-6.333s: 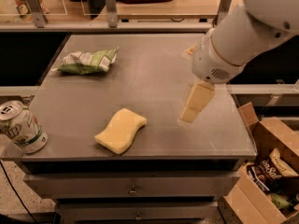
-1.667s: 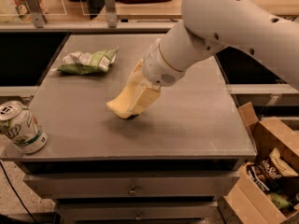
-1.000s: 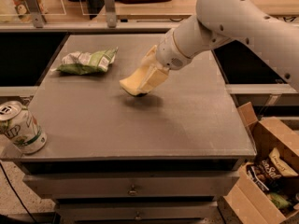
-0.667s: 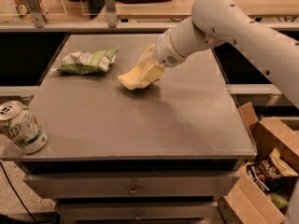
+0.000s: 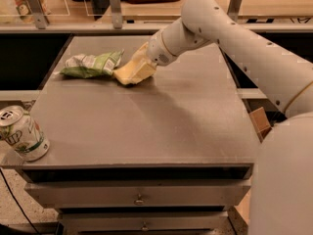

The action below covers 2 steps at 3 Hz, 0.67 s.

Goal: Move sponge near green jalapeno chip bag

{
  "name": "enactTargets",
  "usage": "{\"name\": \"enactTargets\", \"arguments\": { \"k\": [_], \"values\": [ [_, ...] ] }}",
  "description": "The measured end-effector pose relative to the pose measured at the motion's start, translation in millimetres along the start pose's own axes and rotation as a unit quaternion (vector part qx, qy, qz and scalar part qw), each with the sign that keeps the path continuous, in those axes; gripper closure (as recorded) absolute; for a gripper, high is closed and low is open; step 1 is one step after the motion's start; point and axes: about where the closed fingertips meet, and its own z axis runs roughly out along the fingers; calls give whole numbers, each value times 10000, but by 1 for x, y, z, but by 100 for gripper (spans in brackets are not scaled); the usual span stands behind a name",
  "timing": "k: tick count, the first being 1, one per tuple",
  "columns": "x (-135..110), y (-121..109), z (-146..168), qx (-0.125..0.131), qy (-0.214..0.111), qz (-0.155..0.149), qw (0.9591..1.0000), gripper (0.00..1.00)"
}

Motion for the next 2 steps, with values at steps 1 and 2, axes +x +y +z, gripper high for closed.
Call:
{"name": "enactTargets", "arguments": {
  "k": [1, 2],
  "values": [
    [-15, -5, 16, -146, -41, -72, 9999, 14],
    [-24, -5, 24, -294, 43, -78, 9995, 0]
  ]
}}
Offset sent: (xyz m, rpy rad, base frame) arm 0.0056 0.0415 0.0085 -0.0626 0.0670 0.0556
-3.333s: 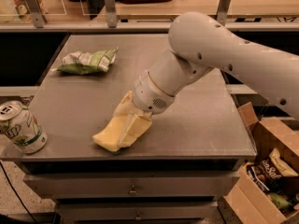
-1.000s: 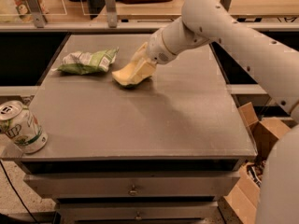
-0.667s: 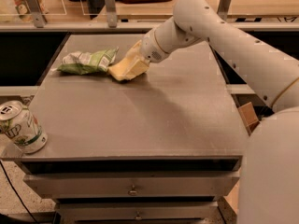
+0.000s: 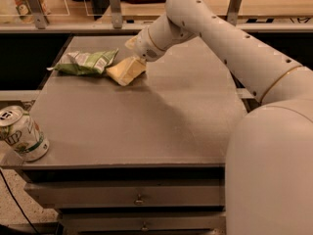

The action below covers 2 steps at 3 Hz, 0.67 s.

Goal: Move sponge near green jalapeno chip bag

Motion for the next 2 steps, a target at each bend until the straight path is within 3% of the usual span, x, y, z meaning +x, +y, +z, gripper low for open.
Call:
{"name": "enactTargets", "arguments": {
  "k": [2],
  "values": [
    [-1, 22, -23, -298, 172, 226, 9992, 0]
  ]
}}
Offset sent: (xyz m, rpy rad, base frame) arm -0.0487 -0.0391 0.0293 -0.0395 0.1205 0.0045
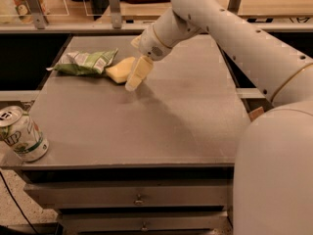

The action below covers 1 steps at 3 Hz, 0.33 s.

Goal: Move sponge near green jalapeno chip bag

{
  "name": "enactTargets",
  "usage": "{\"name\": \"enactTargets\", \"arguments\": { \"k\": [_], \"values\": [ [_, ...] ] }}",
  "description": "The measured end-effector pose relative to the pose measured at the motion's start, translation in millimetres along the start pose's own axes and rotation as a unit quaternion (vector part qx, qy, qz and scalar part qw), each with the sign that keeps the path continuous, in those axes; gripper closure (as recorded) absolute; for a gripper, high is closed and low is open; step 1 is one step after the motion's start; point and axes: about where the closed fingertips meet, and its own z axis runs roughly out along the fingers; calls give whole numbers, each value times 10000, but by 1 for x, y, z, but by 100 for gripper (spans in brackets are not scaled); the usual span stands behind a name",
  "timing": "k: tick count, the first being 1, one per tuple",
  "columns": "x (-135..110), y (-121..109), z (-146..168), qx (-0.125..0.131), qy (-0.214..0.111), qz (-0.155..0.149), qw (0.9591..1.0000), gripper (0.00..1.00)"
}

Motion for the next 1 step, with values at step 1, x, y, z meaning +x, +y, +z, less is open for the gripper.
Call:
{"name": "enactTargets", "arguments": {
  "k": [1],
  "values": [
    [0, 2, 0, -34, 9, 1, 10000, 0]
  ]
}}
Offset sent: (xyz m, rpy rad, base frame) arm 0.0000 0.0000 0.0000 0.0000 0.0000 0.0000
